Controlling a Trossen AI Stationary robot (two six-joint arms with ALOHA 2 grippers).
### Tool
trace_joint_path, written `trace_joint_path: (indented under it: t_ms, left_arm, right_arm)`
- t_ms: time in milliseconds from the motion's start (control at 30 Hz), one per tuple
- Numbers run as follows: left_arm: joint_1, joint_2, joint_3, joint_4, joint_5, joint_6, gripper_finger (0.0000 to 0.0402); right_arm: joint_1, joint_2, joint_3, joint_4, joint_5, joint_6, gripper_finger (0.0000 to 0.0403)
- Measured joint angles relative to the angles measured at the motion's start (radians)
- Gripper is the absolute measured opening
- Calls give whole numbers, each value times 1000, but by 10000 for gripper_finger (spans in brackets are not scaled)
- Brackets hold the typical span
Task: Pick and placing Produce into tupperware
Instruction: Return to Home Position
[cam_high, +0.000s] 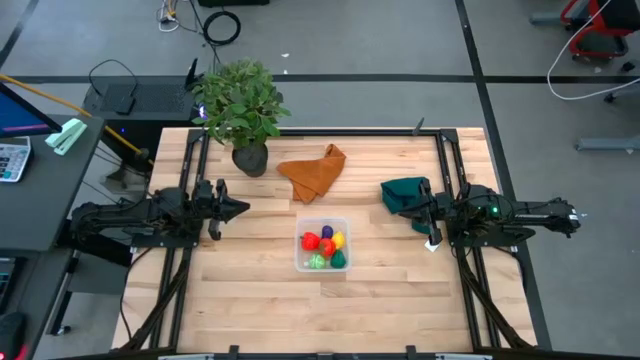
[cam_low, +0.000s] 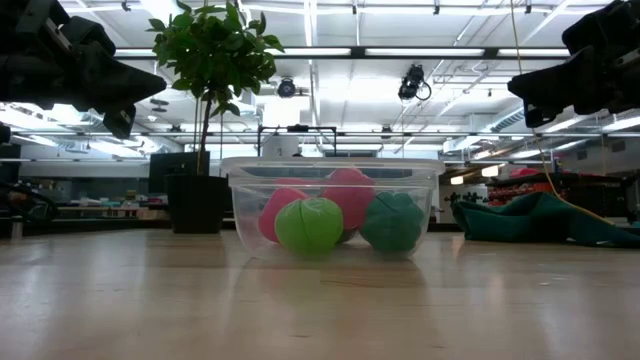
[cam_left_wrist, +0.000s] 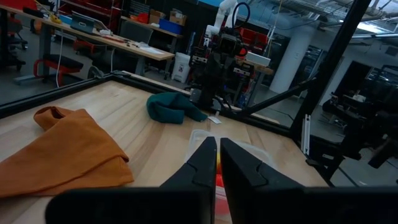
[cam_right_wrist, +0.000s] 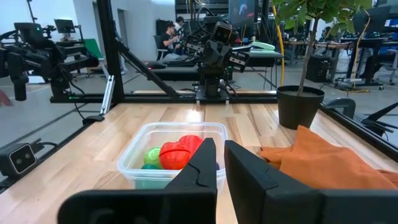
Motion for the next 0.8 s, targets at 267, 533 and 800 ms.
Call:
trace_joint_path:
  t_ms: [267, 533, 800]
  left_arm:
    - [0, 0, 0, 0, 0, 135, 36]
    - [0, 0, 0, 0, 0, 179, 25]
    - [0, 0, 0, 0, 0, 183, 30]
  right_arm:
    - [0, 0, 0, 0, 0, 0, 1]
    - [0, 0, 0, 0, 0, 0, 1]
    - [0, 0, 0, 0, 0, 1, 1]
